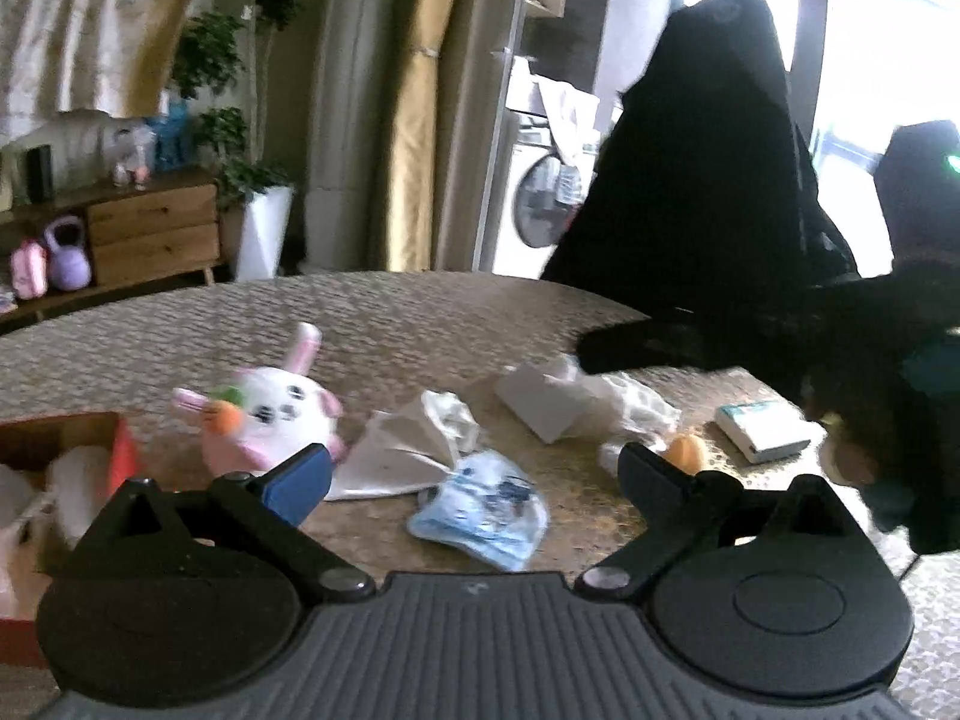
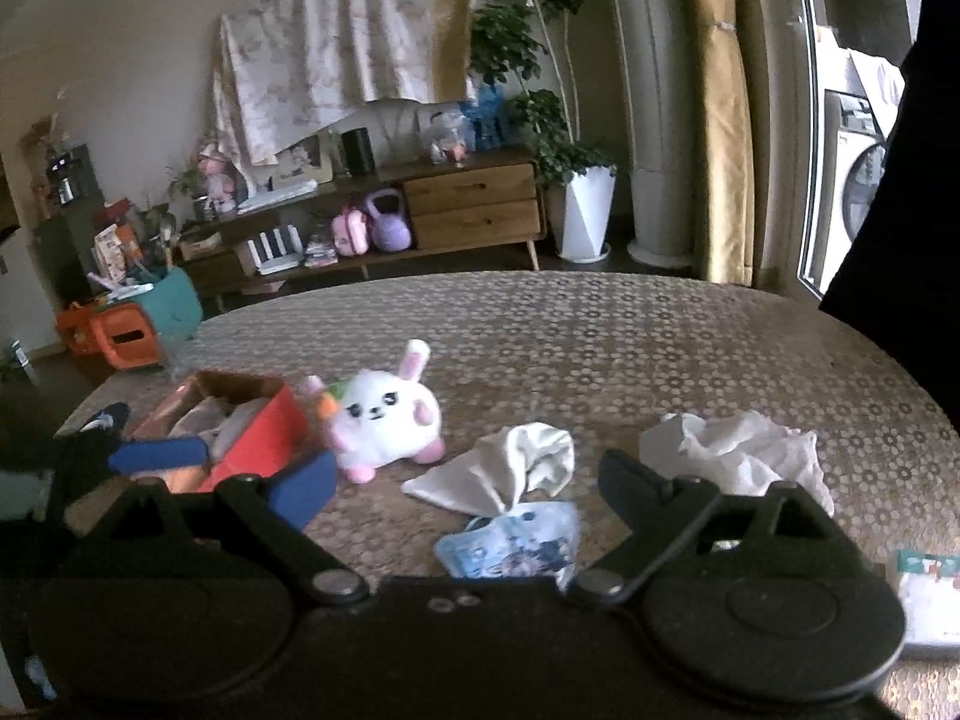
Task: Organize soft objects
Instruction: 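Grasp the blue printed packet with the left gripper while the right gripper grasps the white cloth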
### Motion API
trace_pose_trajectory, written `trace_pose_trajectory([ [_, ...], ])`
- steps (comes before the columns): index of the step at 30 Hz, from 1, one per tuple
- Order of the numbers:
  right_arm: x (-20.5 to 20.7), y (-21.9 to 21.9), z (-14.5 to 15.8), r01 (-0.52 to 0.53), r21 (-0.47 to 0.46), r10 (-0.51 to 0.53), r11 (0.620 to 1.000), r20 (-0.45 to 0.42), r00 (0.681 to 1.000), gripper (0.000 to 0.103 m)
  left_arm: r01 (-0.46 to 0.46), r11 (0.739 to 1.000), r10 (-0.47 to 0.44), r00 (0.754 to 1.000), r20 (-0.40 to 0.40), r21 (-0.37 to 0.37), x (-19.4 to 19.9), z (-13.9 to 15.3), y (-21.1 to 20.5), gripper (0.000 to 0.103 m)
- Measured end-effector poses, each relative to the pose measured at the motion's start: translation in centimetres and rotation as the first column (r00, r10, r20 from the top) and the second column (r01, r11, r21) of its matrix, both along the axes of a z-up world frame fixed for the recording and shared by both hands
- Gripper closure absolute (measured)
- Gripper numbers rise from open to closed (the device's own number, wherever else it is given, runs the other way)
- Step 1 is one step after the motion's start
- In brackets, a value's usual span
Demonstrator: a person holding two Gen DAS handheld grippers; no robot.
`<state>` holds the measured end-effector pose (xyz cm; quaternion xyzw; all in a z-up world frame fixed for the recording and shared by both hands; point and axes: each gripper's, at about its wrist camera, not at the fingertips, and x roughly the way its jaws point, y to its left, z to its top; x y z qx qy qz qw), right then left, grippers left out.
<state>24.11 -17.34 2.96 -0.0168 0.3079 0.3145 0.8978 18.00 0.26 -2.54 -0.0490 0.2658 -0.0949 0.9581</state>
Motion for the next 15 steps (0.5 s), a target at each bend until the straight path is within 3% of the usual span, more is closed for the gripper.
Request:
trace_pose_trajectory([
  [6,3.2,0.8,-1.8,-0.013,-0.037,0.012,0.999,-0.029,1.0,0.009,0.049,0.999,-0.048,0.998,-0.045,0.013,2.6,-2.3,-2.3,0.001],
  [15,8.0,2.1,-5.4,-0.038,-0.073,0.031,0.997,-0.105,0.994,0.012,0.056,0.997,-0.049,0.988,-0.144,0.044,6.9,-6.5,-3.4,0.001],
])
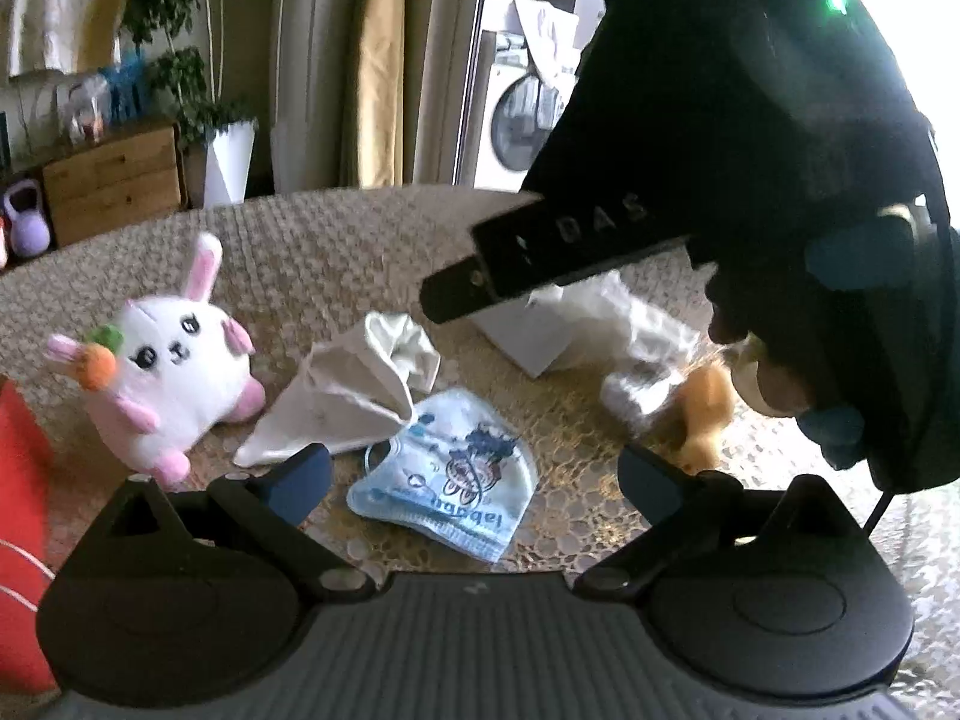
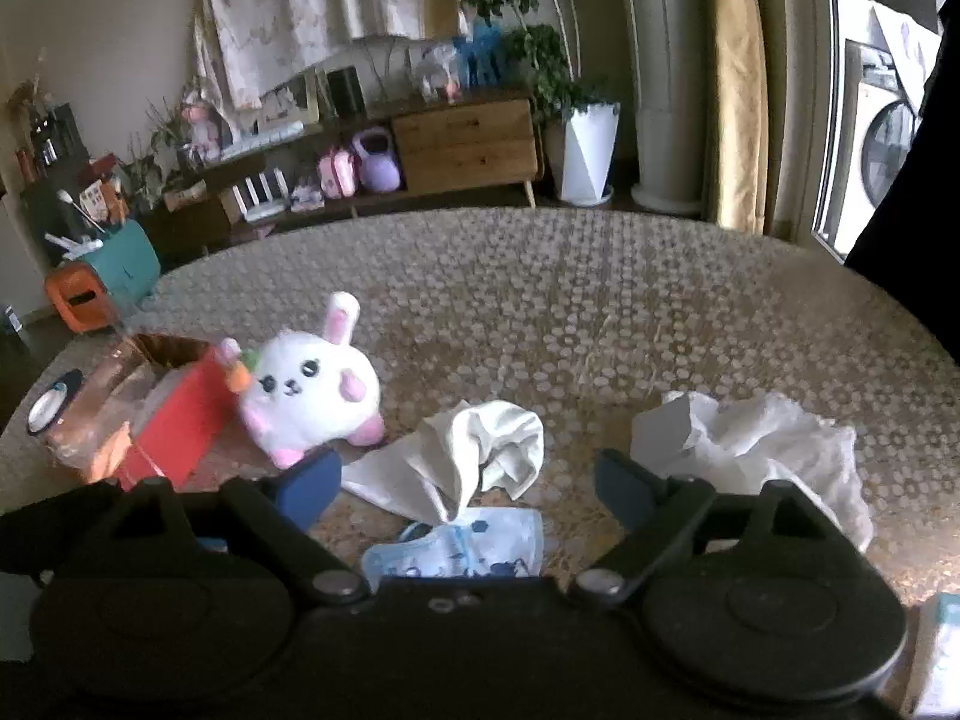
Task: Organize soft objects
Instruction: 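Grasp the blue printed packet with the left gripper while the right gripper grasps the white cloth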
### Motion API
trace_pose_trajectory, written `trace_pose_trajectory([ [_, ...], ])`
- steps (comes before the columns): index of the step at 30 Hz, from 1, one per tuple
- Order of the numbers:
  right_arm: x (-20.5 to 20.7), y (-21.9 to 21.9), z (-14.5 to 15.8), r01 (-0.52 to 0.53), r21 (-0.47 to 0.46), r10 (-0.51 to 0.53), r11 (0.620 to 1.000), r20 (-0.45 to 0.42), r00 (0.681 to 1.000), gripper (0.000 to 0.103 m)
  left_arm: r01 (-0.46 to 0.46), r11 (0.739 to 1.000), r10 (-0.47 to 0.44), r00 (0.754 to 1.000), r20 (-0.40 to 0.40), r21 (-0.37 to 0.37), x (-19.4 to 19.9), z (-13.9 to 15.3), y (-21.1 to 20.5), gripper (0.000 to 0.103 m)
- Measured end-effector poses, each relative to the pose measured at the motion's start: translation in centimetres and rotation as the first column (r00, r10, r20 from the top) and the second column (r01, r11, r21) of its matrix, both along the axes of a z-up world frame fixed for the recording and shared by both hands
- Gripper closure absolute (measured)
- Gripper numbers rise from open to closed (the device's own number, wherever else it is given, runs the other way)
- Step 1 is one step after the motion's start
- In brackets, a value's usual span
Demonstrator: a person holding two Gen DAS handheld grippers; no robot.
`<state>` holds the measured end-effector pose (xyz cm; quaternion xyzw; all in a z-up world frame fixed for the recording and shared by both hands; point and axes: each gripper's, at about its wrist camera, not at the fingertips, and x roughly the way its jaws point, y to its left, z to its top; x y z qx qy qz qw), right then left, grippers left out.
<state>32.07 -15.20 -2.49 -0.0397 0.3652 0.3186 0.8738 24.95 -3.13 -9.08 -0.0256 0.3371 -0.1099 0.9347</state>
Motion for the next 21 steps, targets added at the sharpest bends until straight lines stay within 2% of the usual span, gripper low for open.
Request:
trace_pose_trajectory([
  [13,5.1,3.9,-4.4,-0.067,-0.065,0.063,0.996,-0.068,0.996,0.013,0.026,0.998,-0.02,0.994,-0.106,0.059,4.3,-4.8,-0.4,0.001],
  [21,7.1,5.4,-6.7,-0.077,-0.095,0.068,0.993,-0.096,0.993,0.013,0.038,0.996,-0.03,0.993,-0.111,0.077,5.1,-6.1,-0.5,0.001],
])
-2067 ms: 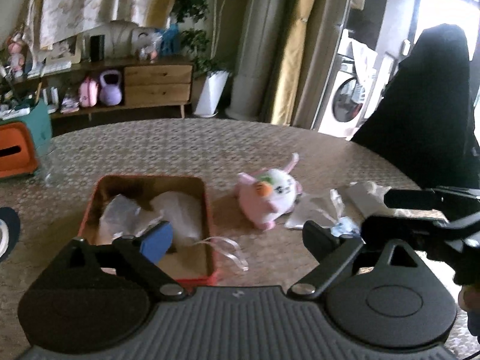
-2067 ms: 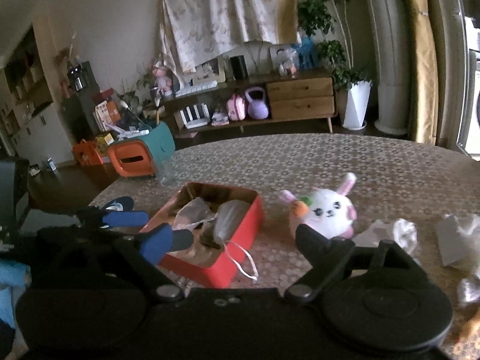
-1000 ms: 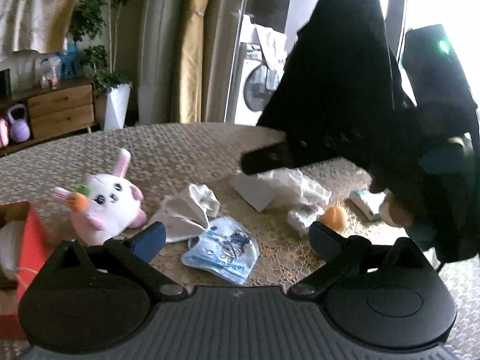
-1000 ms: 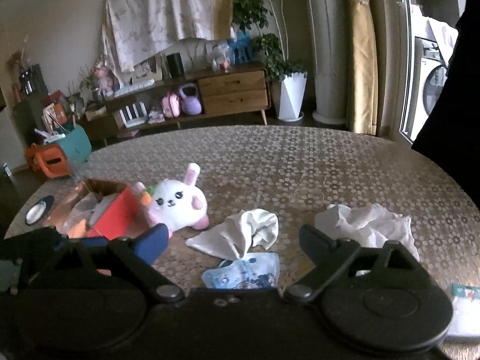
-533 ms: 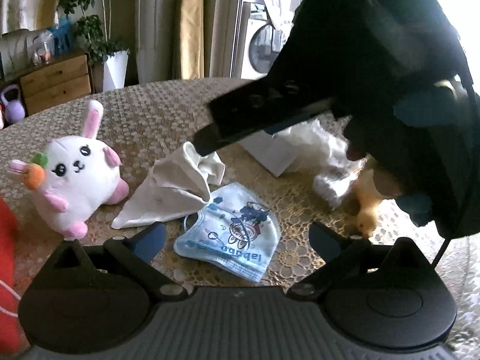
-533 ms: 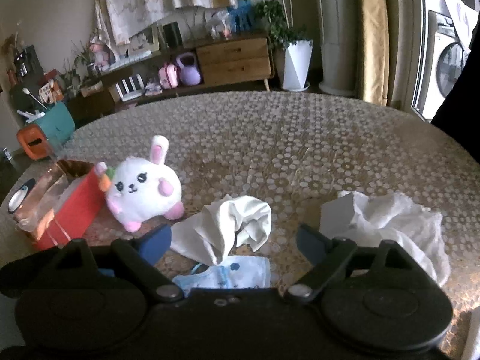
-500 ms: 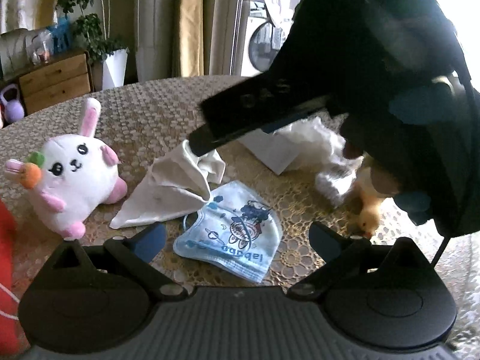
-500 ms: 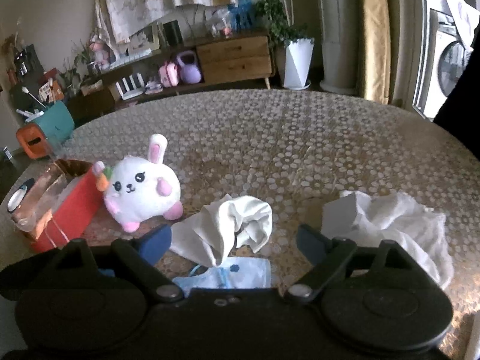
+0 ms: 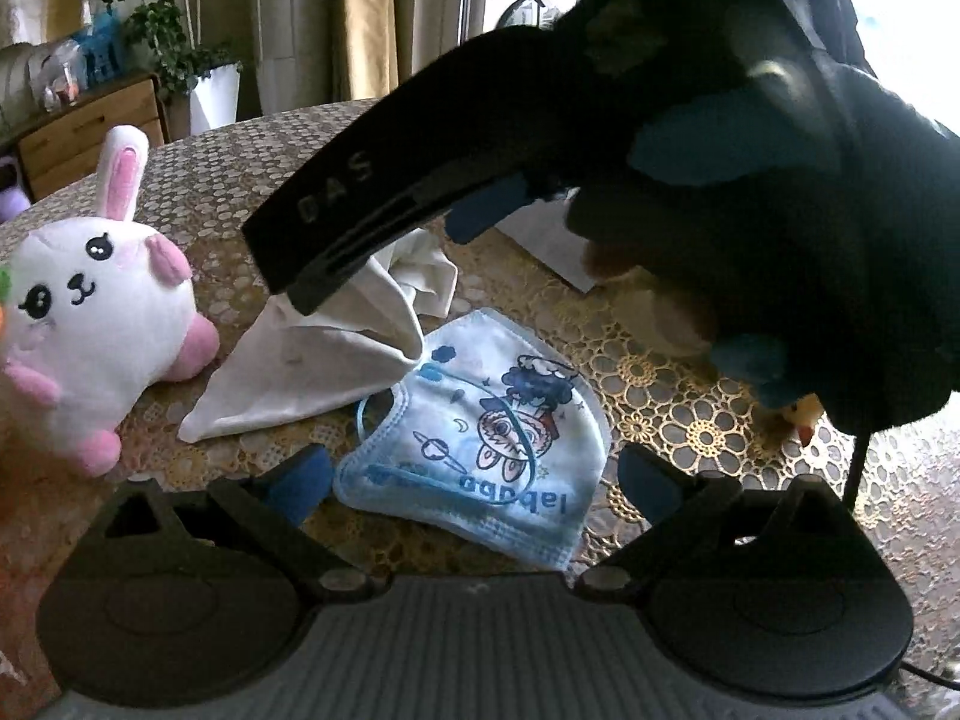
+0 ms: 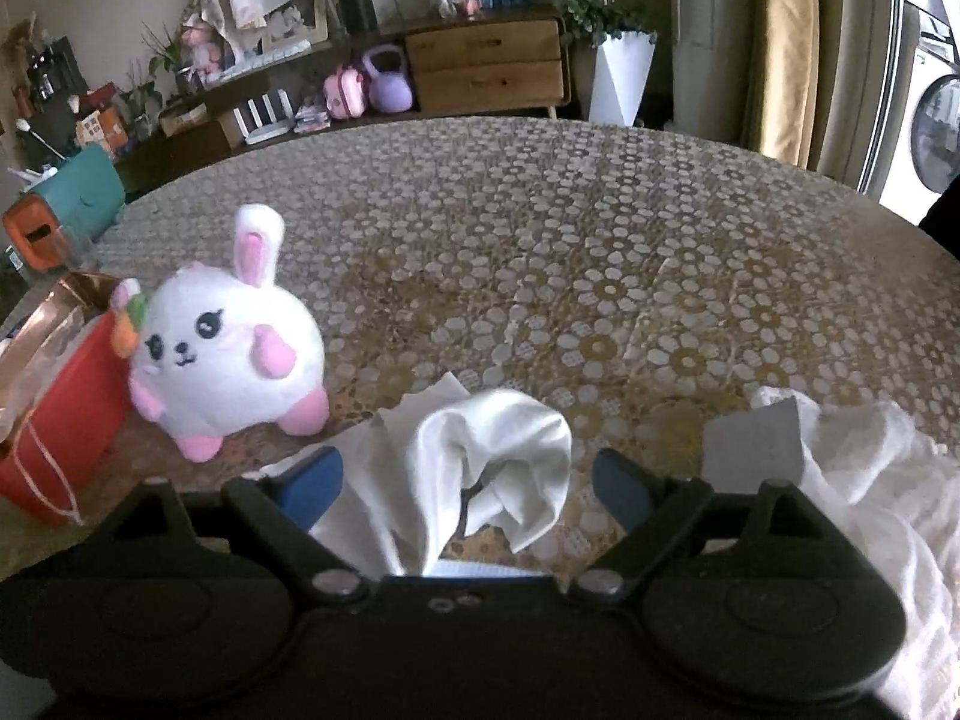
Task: Organize soft objects
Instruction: 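Grasp the blue printed packet with the left gripper while the right gripper grasps the white cloth, then carry the blue packet and white cloth with both grippers over the red tin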
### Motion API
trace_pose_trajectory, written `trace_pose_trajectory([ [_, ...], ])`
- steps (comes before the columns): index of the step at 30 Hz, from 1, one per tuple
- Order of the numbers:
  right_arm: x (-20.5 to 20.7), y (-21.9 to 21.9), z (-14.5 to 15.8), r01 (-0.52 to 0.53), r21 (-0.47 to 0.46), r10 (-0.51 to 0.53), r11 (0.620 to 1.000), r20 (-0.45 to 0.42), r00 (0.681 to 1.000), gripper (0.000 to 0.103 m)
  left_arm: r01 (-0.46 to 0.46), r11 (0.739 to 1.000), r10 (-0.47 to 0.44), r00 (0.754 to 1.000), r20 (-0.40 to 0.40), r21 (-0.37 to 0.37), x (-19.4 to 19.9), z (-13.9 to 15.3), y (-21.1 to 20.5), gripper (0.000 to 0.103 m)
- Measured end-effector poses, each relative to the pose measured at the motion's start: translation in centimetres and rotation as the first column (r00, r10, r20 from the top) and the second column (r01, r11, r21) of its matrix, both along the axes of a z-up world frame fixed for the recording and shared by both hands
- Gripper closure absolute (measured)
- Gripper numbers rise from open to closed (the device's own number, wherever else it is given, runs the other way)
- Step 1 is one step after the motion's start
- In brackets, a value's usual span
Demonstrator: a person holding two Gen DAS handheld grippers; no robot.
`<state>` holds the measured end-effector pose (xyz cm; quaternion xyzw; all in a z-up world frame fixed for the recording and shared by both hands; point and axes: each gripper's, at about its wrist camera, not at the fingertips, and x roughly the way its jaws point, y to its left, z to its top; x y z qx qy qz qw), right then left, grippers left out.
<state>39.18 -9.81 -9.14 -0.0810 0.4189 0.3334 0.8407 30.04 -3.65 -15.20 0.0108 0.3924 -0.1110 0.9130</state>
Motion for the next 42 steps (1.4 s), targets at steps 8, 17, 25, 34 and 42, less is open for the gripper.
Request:
trace_pose_trajectory([
  [8,0.4,0.9,-0.9,-0.012,-0.014,0.011,1.0,-0.01,1.0,0.021,0.019,0.998,-0.021,0.999,0.033,0.056,-0.1,-0.5,-0.7,0.002],
  [17,0.0,1.6,-1.0,-0.008,-0.057,0.01,0.998,0.041,0.999,0.049,0.049,0.997,-0.052,0.997,0.052,0.054,-0.7,0.1,-1.3,0.038],
  [25,-0.2,1.1,-0.7,0.032,-0.055,-0.028,0.998,0.068,0.997,0.083,0.049,0.998,-0.051,0.998,0.044,0.045,-0.5,0.6,-1.7,0.071],
  [34,-1.3,-0.5,0.8,0.102,0.017,-0.103,0.995,0.11,0.989,0.094,0.019,1.0,-0.019,0.999,0.035,-0.001,-0.9,1.0,-0.7,0.092],
  [42,-3.1,-3.3,3.1,0.171,0.069,-0.179,0.983,0.138,0.974,0.094,-0.01,1.0,0.011,0.999,0.049,-0.015,-1.9,2.0,0.7,0.094],
])
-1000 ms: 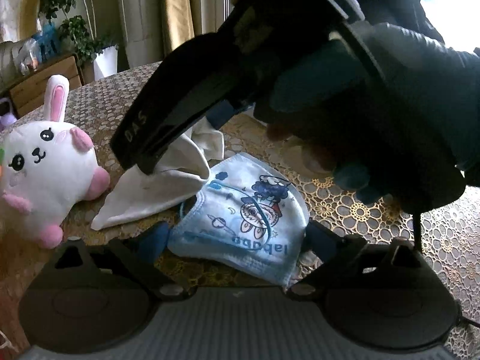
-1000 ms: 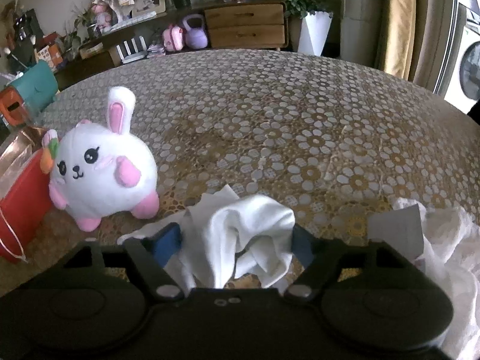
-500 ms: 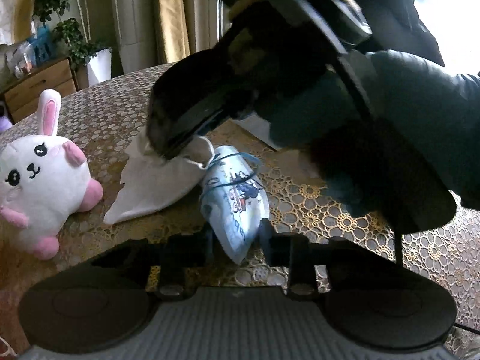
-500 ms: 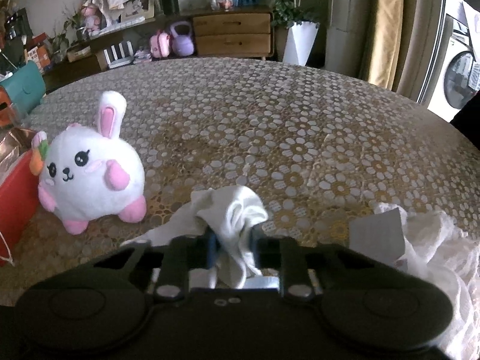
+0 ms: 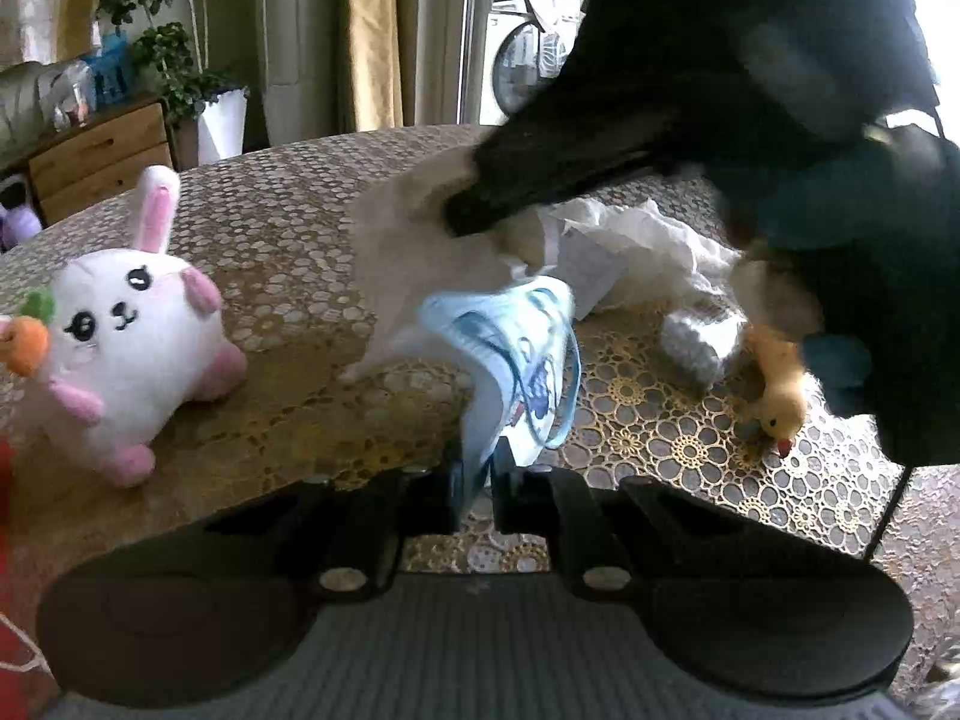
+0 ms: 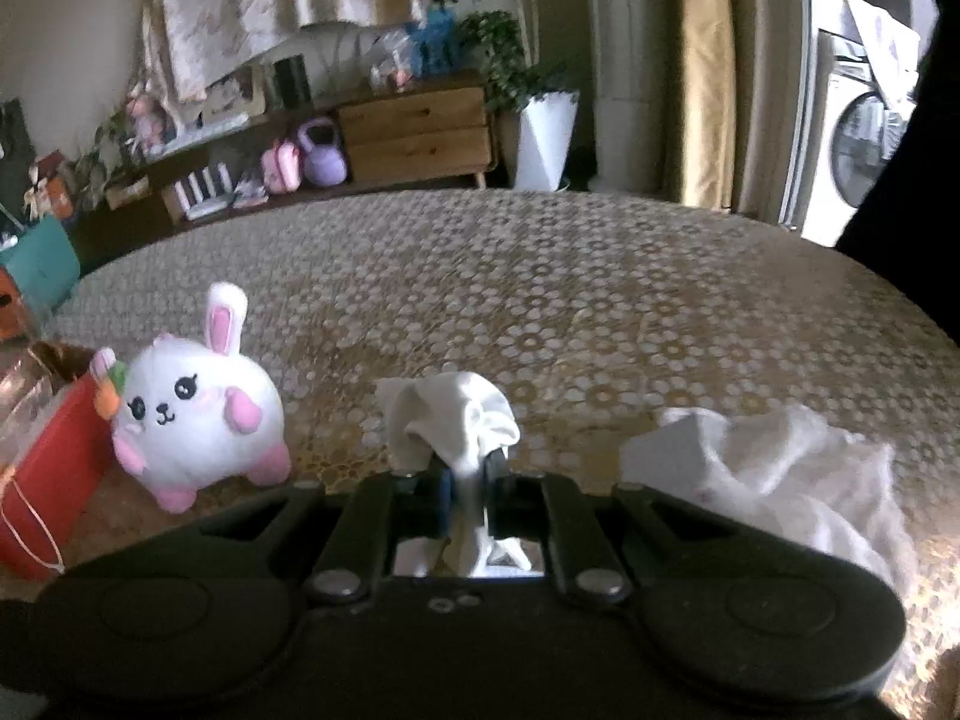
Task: Organize soft objects
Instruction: 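Carry the blue packet and white cloth with both grippers over the red tin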
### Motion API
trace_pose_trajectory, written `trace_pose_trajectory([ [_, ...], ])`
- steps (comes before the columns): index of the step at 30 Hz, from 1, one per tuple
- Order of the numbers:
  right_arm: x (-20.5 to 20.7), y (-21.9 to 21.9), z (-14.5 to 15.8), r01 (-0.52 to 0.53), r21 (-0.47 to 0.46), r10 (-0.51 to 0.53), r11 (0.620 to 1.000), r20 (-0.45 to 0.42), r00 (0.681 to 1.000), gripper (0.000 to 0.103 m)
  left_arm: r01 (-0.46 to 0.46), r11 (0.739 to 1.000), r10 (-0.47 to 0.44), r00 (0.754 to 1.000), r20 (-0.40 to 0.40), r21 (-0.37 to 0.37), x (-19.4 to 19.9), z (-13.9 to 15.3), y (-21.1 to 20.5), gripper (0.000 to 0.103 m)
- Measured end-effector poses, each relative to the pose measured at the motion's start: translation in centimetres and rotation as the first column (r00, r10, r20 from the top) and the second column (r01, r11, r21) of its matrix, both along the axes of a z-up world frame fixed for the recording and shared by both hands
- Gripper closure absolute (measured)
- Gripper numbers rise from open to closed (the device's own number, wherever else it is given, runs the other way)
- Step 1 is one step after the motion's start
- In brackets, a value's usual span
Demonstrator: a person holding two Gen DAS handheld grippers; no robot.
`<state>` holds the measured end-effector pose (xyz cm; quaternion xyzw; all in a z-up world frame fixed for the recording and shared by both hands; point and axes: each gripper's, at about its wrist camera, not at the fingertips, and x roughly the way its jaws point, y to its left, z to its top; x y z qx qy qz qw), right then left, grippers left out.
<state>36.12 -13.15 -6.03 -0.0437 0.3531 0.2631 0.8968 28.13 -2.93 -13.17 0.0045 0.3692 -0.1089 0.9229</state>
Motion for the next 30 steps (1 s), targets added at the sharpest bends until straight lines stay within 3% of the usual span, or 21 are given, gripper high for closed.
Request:
trace_pose_trajectory([
  [15,-6.6,-4.7,4.9,0.09,0.063,-0.092,0.994,0.026,0.995,0.094,-0.078,0.989,0.078,0.997,-0.003,-0.127,-4.4,4.0,4.4,0.096],
  [30,-15.1,-0.9,9.5,-0.025,0.099,0.016,0.995,0.092,0.996,0.094,-0.193,0.964,0.204,0.978,0.043,-0.185,-10.7,9.4,11.6,0.096],
])
